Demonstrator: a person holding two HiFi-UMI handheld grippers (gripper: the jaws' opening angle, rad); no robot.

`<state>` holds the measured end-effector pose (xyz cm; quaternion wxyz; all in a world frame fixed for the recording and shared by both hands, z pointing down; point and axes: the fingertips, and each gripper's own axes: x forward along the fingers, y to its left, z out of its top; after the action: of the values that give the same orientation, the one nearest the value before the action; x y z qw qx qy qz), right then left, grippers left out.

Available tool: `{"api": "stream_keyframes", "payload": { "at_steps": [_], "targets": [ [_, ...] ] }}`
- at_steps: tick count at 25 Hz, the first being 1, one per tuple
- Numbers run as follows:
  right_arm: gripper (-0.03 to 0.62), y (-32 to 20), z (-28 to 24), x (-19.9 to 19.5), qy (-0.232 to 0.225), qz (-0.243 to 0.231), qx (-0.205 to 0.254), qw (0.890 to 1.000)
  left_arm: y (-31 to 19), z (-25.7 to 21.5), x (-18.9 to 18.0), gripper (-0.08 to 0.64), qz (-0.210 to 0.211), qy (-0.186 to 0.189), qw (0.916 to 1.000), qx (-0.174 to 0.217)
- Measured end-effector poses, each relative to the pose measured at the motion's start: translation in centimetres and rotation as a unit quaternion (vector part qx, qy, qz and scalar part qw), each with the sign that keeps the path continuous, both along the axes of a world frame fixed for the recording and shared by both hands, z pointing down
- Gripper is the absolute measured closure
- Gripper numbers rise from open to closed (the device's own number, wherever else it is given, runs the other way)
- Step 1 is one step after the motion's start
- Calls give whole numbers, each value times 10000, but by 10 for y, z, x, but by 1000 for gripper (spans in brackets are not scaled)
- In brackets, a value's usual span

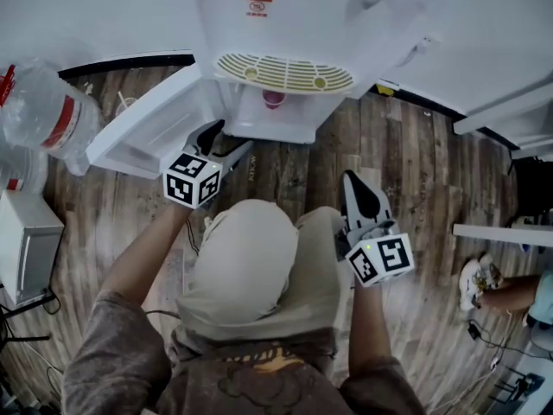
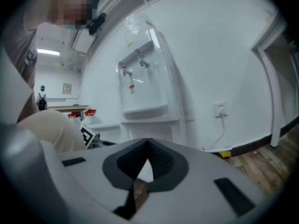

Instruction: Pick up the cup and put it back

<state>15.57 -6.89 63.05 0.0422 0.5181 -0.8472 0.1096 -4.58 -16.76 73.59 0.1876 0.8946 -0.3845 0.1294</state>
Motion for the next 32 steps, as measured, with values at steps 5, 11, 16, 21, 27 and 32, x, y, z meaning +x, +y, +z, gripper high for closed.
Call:
{"api": "stream_keyframes", "payload": {
  "at_steps": [5,11,16,21,27,32],
  "targets": [
    [591,4,1,-3,38,-92,-105,9999,27,-36,-13,242,66,-61,9999,141],
    [591,13,-4,-7,28,-164,-188,9997,49,-78,-26,242,-70,66,9996,247],
    [591,19,-10,-10,36,-202,-212,9996,60,-97,-34,252,-219,131,9989,388],
    [591,18,-15,-9,45,-214,-208,9995,63,-108,-42,441,-408,224,9971,596],
    [591,12,-19,-17,49,-317,-223,9992,57,-114,-43,555,-444,310,9965,633],
    [591,-4,-42,-23,-89,-414,-203,9989,40,-140,-32,557,-100,453,9974,554]
  ]
}}
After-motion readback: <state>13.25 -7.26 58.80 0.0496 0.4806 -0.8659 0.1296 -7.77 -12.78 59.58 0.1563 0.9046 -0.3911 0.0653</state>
